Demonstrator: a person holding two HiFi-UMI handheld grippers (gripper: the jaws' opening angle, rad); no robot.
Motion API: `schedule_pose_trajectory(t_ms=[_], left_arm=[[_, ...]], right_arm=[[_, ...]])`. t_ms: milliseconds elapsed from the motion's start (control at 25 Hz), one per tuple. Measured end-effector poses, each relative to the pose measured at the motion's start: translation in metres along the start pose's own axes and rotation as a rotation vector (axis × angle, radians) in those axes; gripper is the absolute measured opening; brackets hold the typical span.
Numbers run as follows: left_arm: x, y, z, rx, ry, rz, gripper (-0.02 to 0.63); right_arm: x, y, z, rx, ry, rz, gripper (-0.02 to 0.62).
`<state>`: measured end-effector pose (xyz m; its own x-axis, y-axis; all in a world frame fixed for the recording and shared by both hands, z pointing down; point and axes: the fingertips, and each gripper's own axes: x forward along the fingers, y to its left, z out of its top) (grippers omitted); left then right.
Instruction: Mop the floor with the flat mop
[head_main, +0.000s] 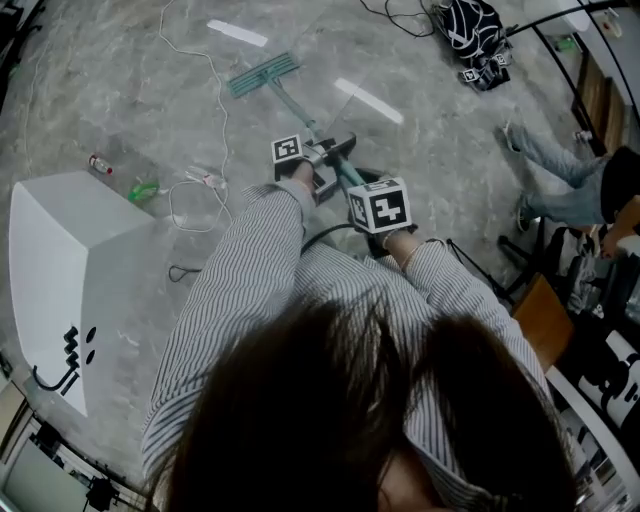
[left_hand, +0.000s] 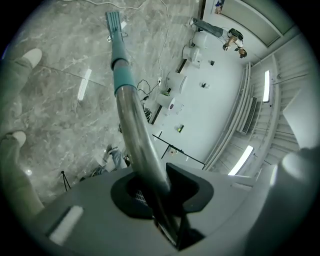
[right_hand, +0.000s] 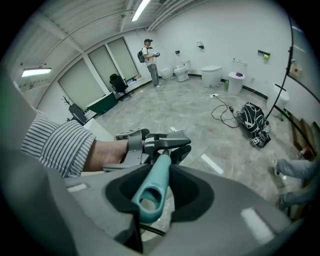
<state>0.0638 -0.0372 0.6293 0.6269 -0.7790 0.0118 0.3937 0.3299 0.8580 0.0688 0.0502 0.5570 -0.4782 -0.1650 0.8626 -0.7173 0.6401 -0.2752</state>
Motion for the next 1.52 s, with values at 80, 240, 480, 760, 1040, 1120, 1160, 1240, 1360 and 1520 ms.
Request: schedule_pose_trajectory(t_ms=[80,240,480,760,1040,1120,1160,1240,1360,1520], left_arm=[[0.003,0.015,-0.024,-0.001,-0.016,-0.011,0.077],[0.009,0.046,-0.070,0.005,-0.045,-0.020,0.077],[0.011,0.091,-0.132,0.014,-0.017,0.013,0.075],[0.014,0.121,-0.181,0.011,-0.011,0.010,0.077],[0.010,0.130,-0.191,0.010,-0.027,0.011,0.074],[0.009,0.131,-0.191,0.007,-0.034,0.007,0.074],[0.009,0.131,-0.191,0.007,-0.032,0.008,0.072],[0.009,0.131,-0.191,0.009,-0.026,0.013,0.072],[0.007,0.128,-0.189,0.001,-0.052,-0.014,0.071],[0.007,0.126,-0.188,-0.013,-0.066,-0.033,0.069]], right_arm=[[-0.015,-0.009,-0.023,-0.007,0.003,0.004,0.114],[-0.041,-0.025,-0.072,-0.029,0.012,0.028,0.114],[-0.073,-0.042,-0.140,-0.055,0.031,0.026,0.114],[-0.100,-0.054,-0.189,-0.068,0.040,0.018,0.114],[-0.102,-0.052,-0.205,-0.064,0.036,0.033,0.114],[-0.104,-0.053,-0.205,-0.065,0.038,0.025,0.114],[-0.104,-0.053,-0.205,-0.065,0.036,0.027,0.114],[-0.102,-0.051,-0.206,-0.064,0.035,0.036,0.114],[-0.100,-0.048,-0.206,-0.068,0.035,0.046,0.115],[-0.104,-0.049,-0.202,-0.064,0.024,0.041,0.115]])
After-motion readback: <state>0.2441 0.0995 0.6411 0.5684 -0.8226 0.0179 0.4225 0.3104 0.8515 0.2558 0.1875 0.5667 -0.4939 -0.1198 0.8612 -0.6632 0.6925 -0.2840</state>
